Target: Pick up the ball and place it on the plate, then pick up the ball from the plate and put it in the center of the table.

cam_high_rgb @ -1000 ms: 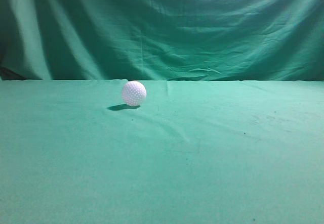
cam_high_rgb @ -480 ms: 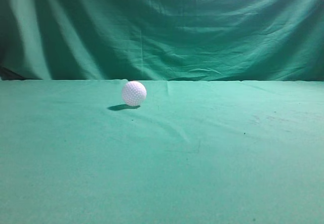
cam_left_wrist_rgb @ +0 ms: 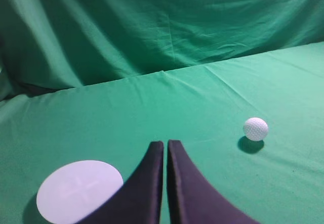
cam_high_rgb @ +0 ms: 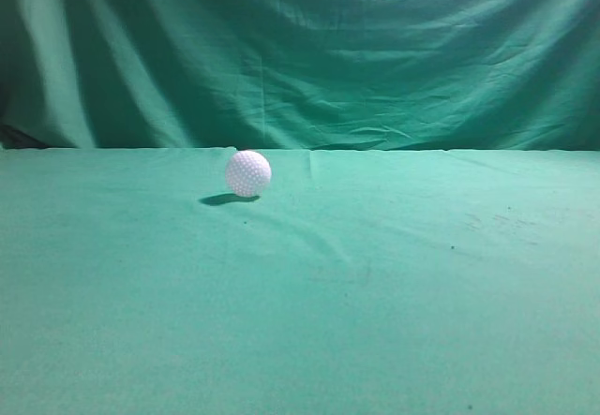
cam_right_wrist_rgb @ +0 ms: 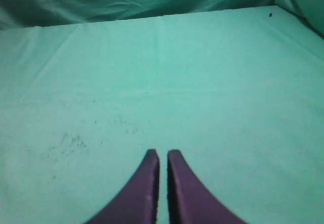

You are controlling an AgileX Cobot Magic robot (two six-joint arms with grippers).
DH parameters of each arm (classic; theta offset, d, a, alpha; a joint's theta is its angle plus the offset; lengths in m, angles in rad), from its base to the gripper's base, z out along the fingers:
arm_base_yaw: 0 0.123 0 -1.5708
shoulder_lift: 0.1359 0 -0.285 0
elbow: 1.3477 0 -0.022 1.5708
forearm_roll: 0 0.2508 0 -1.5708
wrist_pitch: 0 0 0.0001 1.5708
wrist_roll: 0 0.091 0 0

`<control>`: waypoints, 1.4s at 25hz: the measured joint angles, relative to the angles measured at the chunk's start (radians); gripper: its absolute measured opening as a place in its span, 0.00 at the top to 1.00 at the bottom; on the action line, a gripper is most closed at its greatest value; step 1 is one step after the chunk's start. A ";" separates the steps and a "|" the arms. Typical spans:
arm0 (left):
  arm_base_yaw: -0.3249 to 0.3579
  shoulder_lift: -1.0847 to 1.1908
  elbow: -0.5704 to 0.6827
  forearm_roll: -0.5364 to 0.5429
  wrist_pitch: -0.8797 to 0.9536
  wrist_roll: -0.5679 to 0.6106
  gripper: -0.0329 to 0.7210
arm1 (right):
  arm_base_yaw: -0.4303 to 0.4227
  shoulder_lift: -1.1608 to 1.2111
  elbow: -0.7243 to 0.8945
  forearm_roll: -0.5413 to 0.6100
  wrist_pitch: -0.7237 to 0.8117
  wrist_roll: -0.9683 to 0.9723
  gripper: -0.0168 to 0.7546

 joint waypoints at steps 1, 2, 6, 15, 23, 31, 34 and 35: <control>0.000 -0.024 0.021 0.000 -0.004 -0.011 0.96 | 0.000 0.000 0.000 0.000 0.000 0.000 0.92; 0.000 -0.037 0.039 0.000 -0.004 -0.021 0.96 | 0.000 0.000 0.000 0.000 0.000 0.000 0.92; 0.000 -0.046 0.104 0.000 -0.011 -0.069 0.96 | 0.000 0.000 0.000 0.000 0.002 0.000 0.92; 0.000 -0.047 0.106 0.066 -0.012 -0.105 0.96 | 0.000 0.000 0.000 0.000 0.002 0.000 0.92; 0.000 -0.047 0.106 0.759 0.047 -0.912 0.96 | 0.000 0.000 0.000 0.000 0.003 0.000 0.92; 0.000 -0.047 0.106 0.973 0.050 -1.070 0.96 | 0.000 0.000 0.000 0.000 0.003 0.002 0.92; 0.000 -0.047 0.106 0.973 0.050 -1.066 0.96 | 0.000 0.000 0.000 0.000 0.003 0.003 0.92; 0.000 -0.047 0.106 0.973 0.050 -1.066 0.96 | 0.000 0.000 0.000 0.000 0.003 0.003 0.92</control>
